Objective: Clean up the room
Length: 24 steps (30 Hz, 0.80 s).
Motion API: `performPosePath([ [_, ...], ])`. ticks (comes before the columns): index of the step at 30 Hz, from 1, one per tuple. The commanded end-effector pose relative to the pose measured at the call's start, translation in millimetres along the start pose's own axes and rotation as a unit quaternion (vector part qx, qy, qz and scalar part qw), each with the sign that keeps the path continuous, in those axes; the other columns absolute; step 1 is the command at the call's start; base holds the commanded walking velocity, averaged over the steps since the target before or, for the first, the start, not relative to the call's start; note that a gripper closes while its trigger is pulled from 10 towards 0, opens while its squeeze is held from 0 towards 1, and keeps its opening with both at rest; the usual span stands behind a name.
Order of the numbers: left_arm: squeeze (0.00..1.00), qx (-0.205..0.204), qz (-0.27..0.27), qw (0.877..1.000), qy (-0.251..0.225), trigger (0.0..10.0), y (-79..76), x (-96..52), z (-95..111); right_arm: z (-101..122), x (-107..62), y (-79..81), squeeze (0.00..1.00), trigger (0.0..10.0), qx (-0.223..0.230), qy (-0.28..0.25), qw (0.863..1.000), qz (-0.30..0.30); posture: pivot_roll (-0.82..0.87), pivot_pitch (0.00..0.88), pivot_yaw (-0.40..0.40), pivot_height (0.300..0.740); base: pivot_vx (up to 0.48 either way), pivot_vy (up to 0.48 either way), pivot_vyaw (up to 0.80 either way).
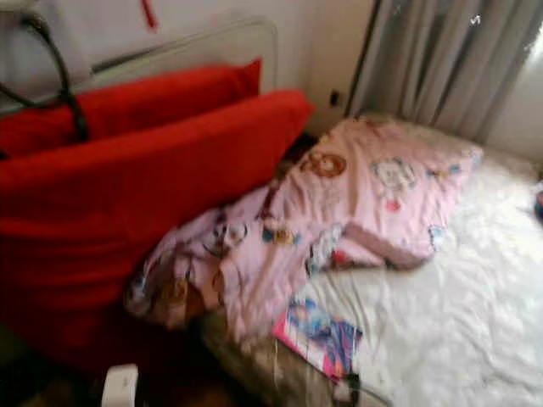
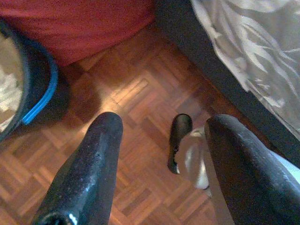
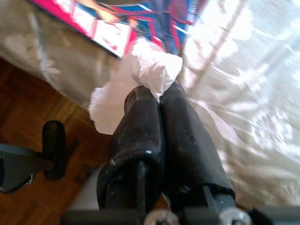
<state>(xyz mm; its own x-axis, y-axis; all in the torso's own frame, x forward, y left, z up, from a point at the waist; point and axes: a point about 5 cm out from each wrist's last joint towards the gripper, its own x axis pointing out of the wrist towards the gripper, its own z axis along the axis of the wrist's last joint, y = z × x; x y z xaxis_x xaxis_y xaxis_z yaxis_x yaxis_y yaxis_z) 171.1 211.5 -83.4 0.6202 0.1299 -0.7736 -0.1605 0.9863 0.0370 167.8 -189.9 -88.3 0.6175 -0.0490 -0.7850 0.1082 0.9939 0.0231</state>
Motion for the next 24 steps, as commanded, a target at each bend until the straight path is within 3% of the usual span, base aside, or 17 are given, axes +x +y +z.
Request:
performPosePath([
  [1, 0.0, 0.008, -0.004, 1.0, 0.016, 10.0, -4.0, -1.3, -7.8, -4.2, -1.6, -6.4, 0.0, 10.0, -0.001, 0.007, 1.0, -0.01, -0.01, 0.031, -0.044, 0.729, 0.0, 0.0, 0.8],
  [13, 0.0, 0.012, -0.006, 1.0, 0.023, 10.0, -6.6, -1.4, -9.8, -4.6, -1.8, -6.5, 0.0, 10.0, -0.001, 0.007, 1.0, -0.01, 0.0, 0.048, -0.049, 0.729, 0.0, 0.0, 0.8],
  [24, 0.0, 0.01, -0.005, 0.999, 0.033, 10.0, -7.1, -2.3, -14.1, -4.5, -1.9, -6.7, 0.0, 10.0, 0.008, 0.005, 1.0, -0.011, 0.0, 0.06, -0.052, 0.729, 0.0, 0.0, 0.12],
])
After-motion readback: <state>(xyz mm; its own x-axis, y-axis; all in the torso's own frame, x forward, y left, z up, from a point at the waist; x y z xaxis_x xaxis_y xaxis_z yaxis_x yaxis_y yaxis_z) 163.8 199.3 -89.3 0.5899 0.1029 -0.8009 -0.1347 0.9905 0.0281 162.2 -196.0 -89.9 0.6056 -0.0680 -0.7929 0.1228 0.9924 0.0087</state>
